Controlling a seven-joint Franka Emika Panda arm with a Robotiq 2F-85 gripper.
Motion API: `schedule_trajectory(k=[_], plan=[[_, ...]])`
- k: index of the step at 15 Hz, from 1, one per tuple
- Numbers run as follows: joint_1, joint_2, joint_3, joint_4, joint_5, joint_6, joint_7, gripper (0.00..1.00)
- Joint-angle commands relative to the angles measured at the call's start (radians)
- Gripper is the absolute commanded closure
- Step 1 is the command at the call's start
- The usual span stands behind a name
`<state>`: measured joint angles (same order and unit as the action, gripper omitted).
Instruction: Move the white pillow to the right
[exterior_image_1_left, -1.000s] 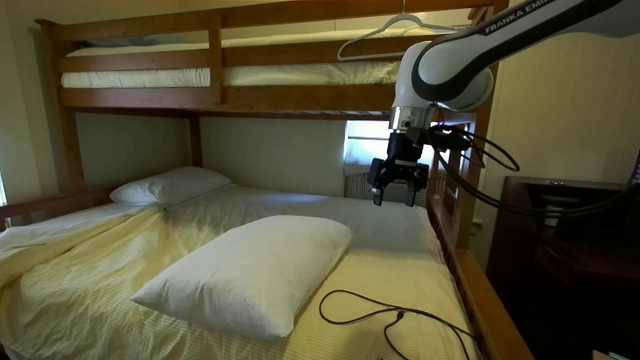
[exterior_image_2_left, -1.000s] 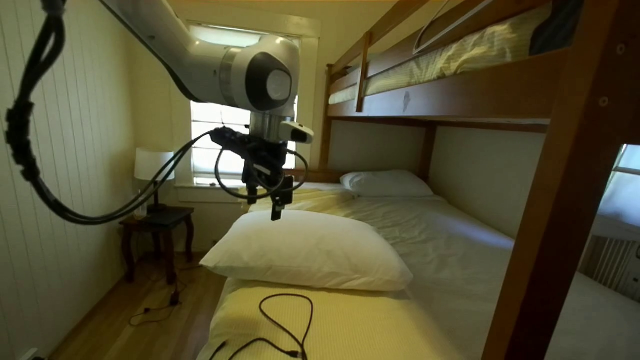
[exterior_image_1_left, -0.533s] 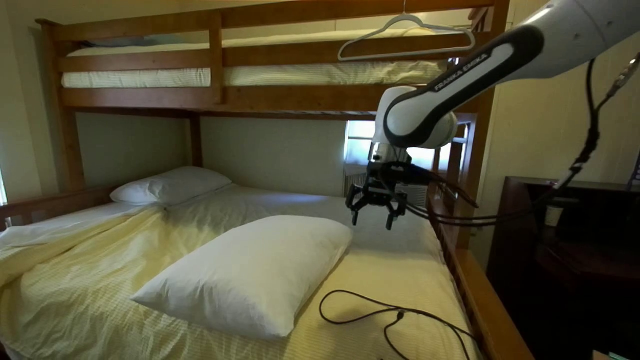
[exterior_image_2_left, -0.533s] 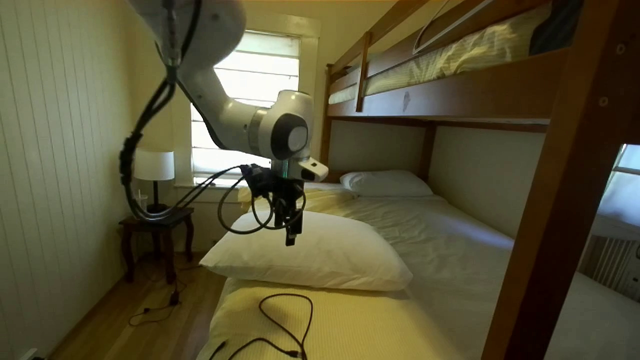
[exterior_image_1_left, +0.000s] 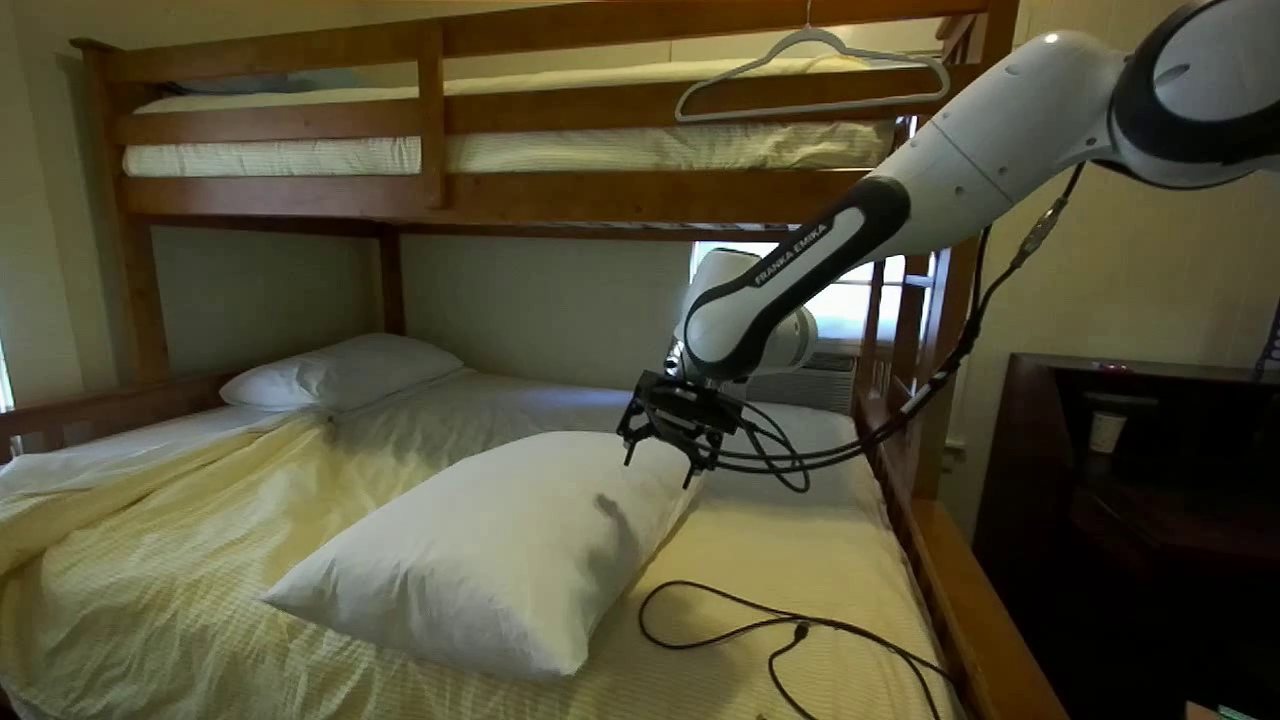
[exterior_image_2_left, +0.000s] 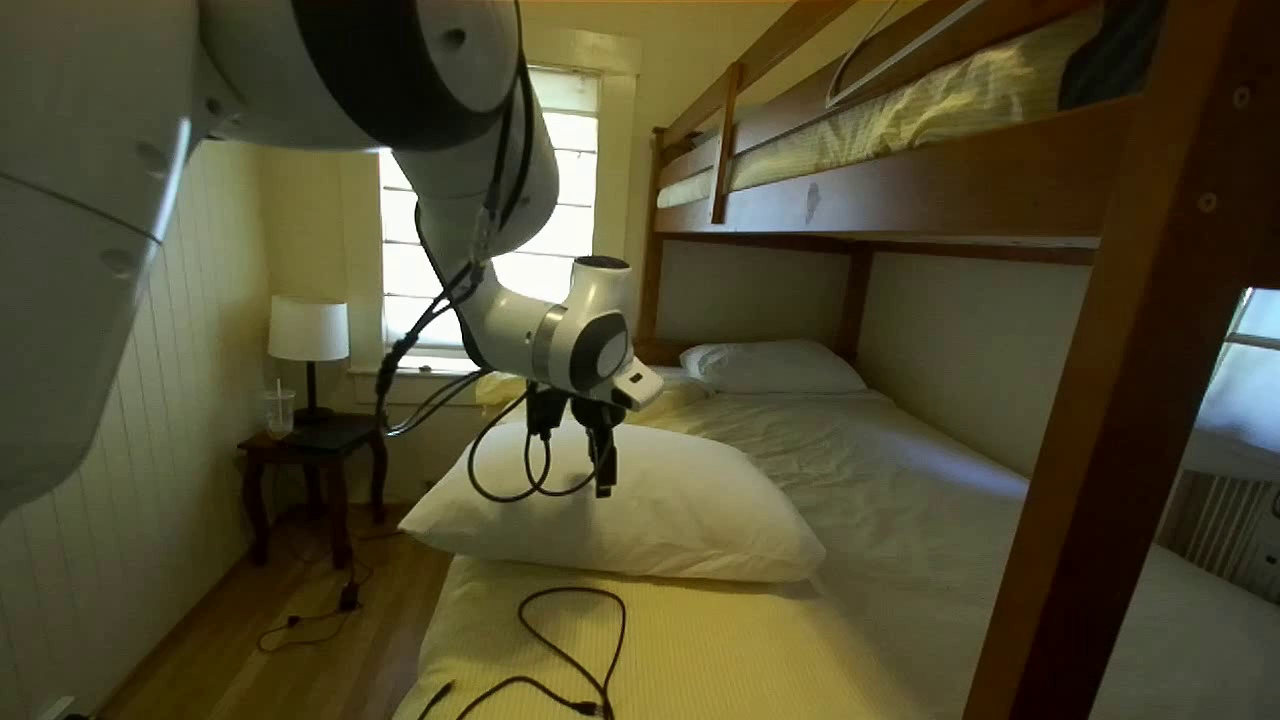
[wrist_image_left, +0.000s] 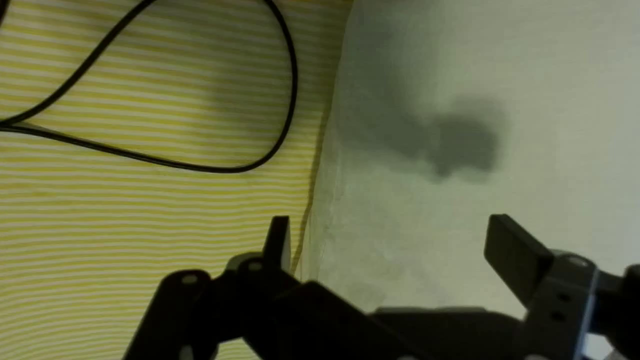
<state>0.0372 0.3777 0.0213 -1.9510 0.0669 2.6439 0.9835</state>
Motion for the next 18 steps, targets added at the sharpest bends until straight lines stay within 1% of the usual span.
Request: schedule_trajectory(k=[1,3,5,7,11,12,13,14,15,16,17,18], plan=[[0.027,0.013,-0.03,0.016,0.024,-0.001,-0.015,0.0],[0.027,0.018,-0.031,0.026,0.024,-0.001,-0.014,0.0],[0.04,0.053,-0.052,0.033,0.021,0.061,0.024,0.0],[0.04,0.078,-0.052,0.045,0.051,0.089,0.026,0.0],[0.025,0.138,-0.014,0.058,0.148,0.198,-0.007,0.0],[0.023,0.155,-0.002,0.057,0.171,0.244,-0.016,0.0],[0.02,0.165,0.009,0.06,0.192,0.25,-0.024,0.01],[0.025,0.179,0.009,0.059,0.2,0.274,-0.027,0.26],[0.024,0.188,0.016,0.058,0.212,0.285,-0.035,0.26],[0.02,0.197,0.024,0.056,0.223,0.292,-0.045,0.32],[0.017,0.204,0.03,0.054,0.227,0.291,-0.059,0.4],[0.018,0.211,0.031,0.05,0.228,0.288,-0.069,0.47]])
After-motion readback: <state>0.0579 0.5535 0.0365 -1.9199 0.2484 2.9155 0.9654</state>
